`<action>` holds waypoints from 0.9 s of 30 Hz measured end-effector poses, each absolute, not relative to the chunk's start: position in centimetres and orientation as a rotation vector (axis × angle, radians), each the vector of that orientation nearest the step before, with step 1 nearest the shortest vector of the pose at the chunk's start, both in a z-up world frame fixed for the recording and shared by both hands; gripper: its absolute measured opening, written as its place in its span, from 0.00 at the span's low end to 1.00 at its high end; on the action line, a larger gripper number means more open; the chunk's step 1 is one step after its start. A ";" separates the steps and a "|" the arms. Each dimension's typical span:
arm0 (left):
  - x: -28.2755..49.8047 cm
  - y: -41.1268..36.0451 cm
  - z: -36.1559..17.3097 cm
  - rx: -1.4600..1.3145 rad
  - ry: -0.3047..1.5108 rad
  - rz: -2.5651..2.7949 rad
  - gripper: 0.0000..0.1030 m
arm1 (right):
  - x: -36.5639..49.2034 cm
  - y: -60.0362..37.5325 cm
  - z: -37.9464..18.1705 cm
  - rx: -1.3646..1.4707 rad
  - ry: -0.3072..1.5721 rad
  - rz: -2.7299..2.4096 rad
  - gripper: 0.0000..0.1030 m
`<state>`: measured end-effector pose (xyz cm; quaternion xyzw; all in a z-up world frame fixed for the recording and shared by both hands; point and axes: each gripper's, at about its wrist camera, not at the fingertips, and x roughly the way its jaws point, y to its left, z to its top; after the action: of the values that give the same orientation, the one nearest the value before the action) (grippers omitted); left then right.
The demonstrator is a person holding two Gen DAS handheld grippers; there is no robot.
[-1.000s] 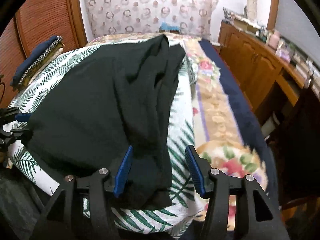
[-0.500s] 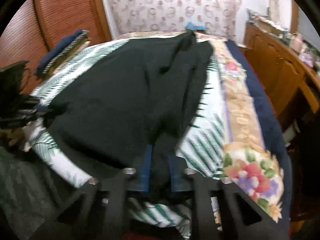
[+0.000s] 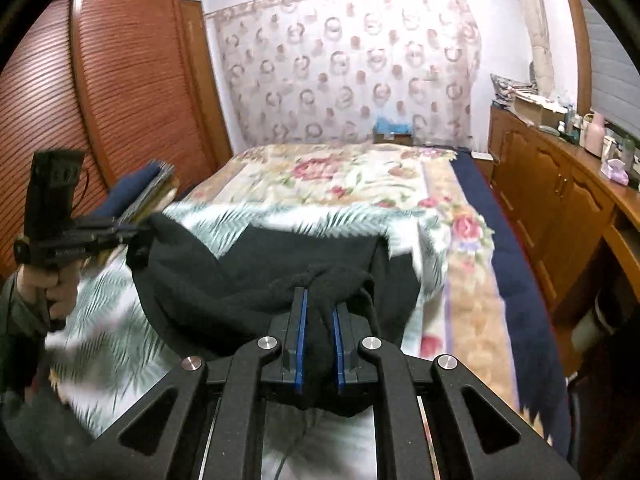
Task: Fold small clothes
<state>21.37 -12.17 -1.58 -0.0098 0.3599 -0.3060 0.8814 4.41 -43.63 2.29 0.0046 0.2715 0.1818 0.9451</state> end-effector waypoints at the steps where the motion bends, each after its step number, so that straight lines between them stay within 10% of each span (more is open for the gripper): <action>1: 22.9 -12.1 -1.8 -0.025 0.768 -0.623 0.04 | 6.0 -43.8 2.5 0.015 0.561 0.364 0.10; 8: 30.3 -12.7 -4.9 -0.016 0.863 -0.528 0.06 | 16.1 -44.7 1.2 0.075 0.645 0.274 0.25; 12: 30.5 -11.2 -5.2 -0.036 0.839 -0.521 0.31 | 16.3 -44.2 1.1 0.061 0.612 0.232 0.57; 19: 28.2 -9.3 -6.3 0.018 0.850 -0.575 0.66 | 12.4 -41.9 -0.3 -0.017 0.612 0.258 0.58; 27: 28.3 -11.1 -9.3 0.091 0.937 -0.616 0.67 | 15.6 -39.5 -2.3 -0.123 0.711 0.314 0.58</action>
<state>28.28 -11.09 -9.34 0.0431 0.4441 -0.2922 0.8459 15.63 -39.49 -2.30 -0.0597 0.3462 0.1528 0.9237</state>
